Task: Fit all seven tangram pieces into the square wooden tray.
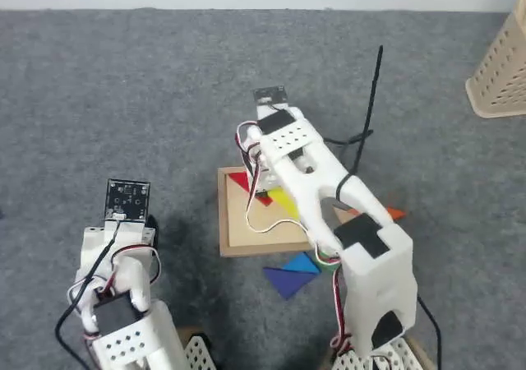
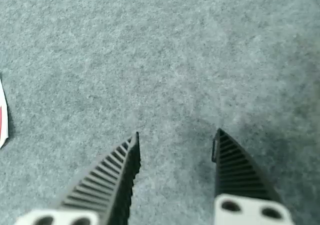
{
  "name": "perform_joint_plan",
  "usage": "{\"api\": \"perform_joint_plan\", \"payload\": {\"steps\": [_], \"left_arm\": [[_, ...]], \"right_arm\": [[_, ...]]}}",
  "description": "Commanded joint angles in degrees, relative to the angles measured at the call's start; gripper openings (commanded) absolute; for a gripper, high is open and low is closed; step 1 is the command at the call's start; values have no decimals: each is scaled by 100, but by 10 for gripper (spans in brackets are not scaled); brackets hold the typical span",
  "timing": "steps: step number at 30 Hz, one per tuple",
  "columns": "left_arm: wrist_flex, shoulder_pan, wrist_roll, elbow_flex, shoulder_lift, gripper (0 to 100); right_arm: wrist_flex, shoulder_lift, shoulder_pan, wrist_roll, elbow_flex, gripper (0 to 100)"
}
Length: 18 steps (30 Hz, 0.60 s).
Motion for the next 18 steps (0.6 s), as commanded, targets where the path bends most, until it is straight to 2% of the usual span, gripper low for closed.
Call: {"api": "perform_joint_plan", "payload": {"steps": [1, 11, 15, 18], "left_arm": [[44, 26, -44, -31, -53, 219], [35, 26, -44, -31, -53, 219], [35, 26, -44, -31, -53, 219], [35, 26, -44, -31, -53, 219]], "right_arm": [[-312, -479, 163, -167, 229, 134], [-831, -1191, 233, -404, 1037, 144], [-813, -1156, 224, -378, 1037, 232], [-813, -1174, 171, -378, 1037, 247]]}}
